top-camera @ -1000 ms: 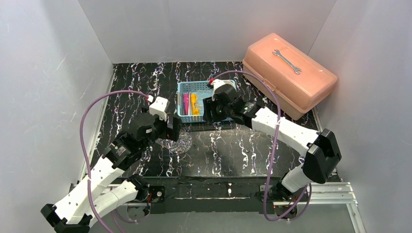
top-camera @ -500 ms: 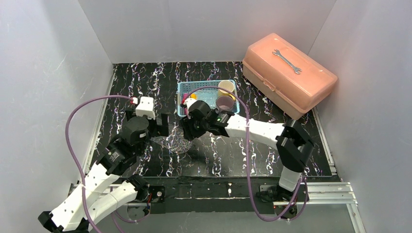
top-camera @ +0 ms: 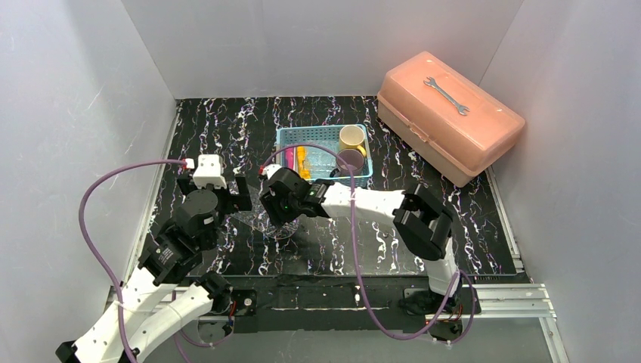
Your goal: Prepare toiletry sets of a toothbrush and toothpaste on the tray
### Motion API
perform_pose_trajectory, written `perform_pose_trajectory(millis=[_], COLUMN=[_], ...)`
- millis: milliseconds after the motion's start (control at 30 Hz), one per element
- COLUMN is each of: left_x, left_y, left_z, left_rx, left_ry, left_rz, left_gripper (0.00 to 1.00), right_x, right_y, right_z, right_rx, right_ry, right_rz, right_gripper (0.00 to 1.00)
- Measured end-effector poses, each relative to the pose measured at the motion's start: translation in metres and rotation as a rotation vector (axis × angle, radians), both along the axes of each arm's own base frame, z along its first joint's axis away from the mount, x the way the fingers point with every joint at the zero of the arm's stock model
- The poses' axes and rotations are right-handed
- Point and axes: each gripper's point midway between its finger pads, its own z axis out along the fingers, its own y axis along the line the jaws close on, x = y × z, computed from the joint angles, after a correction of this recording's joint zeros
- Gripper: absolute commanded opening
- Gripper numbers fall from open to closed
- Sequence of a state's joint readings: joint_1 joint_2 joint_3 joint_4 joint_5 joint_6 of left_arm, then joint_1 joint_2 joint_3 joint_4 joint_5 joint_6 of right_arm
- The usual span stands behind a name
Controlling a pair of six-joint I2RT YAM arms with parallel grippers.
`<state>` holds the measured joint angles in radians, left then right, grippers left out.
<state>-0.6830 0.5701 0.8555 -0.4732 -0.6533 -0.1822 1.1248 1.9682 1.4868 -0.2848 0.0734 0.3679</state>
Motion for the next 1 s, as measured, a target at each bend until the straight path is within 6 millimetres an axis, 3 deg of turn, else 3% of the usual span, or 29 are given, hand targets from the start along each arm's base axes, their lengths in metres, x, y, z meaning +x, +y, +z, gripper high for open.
perform_pose_trajectory(millis=[700,1000], left_x=[-0.005,-0.005], left_y=[0.009,0.009], left_z=[0.008,0.008], left_rx=[-0.023,-0.023], left_ry=[-0.036,-0.036], left_rz=[0.028,0.028], left_gripper=[0.98,0.98], right_x=[0.005,0.005], right_y=[0.006,0.006], right_z=[-0.049,-0.050], right_rx=[-0.113,-0.131], right_ry=[0.003,-0.022], right_rz=[-0.023,-0.016], right_gripper=[0.54,0.54])
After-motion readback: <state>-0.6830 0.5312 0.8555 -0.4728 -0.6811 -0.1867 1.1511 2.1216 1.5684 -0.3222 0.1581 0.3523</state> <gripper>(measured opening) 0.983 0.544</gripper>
